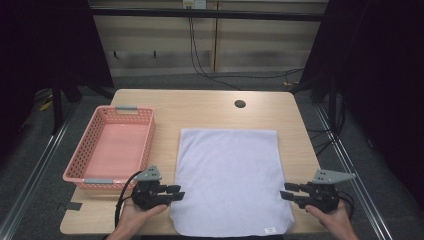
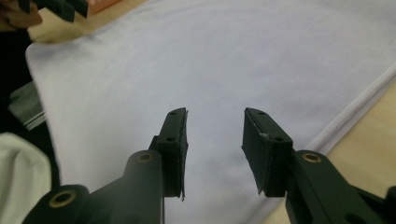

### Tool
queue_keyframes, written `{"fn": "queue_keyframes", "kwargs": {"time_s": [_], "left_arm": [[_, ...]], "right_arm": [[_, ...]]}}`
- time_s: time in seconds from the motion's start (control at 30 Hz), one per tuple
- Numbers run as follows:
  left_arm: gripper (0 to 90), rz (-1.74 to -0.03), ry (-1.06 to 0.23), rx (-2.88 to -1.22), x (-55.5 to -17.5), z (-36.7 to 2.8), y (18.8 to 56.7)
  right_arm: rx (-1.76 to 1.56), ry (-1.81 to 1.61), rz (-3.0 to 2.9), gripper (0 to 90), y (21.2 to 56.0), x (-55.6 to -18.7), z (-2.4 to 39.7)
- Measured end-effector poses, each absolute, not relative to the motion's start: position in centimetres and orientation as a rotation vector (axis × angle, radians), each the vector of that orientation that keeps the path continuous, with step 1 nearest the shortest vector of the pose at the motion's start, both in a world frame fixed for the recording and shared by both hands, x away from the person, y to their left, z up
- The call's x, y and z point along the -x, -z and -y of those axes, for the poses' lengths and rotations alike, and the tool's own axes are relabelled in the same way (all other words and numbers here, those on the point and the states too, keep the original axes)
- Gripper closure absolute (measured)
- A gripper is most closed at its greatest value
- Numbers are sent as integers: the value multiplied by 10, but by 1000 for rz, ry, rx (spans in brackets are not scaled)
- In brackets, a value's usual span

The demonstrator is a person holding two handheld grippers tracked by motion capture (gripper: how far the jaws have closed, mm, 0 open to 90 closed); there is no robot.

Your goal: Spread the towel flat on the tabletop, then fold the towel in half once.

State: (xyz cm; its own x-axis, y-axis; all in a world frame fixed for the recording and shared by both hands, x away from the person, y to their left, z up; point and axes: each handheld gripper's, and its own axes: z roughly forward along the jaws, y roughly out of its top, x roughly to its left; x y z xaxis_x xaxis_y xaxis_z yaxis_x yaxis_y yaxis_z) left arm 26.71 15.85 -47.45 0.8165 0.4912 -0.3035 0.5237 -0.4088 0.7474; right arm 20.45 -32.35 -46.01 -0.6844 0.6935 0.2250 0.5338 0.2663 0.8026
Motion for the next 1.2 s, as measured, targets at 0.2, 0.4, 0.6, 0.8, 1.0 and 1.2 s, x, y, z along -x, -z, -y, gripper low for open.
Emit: {"fn": "queue_keyframes", "kwargs": {"time_s": [0.2,0.4,0.6,0.8,1.0,1.2], "left_arm": [[554,-829,31,-2086,-301,-140,478],[548,-873,-1,-2122,-322,-125,490],[522,-899,-75,-2129,-339,-115,494],[566,-871,-109,-2159,-344,-112,500],[639,-825,-71,-2169,-326,-118,500],[676,-766,-30,-2195,-293,-121,499]], "right_arm": [[-1189,-1344,-2344,586,466,-245,304],[-1283,-1273,-2410,512,480,-283,291],[-1264,-1139,-2432,475,492,-313,280],[-1247,-1078,-2427,493,500,-322,274],[-1214,-1056,-2449,495,499,-306,274],[-1202,-1084,-2480,503,499,-278,281]]}}
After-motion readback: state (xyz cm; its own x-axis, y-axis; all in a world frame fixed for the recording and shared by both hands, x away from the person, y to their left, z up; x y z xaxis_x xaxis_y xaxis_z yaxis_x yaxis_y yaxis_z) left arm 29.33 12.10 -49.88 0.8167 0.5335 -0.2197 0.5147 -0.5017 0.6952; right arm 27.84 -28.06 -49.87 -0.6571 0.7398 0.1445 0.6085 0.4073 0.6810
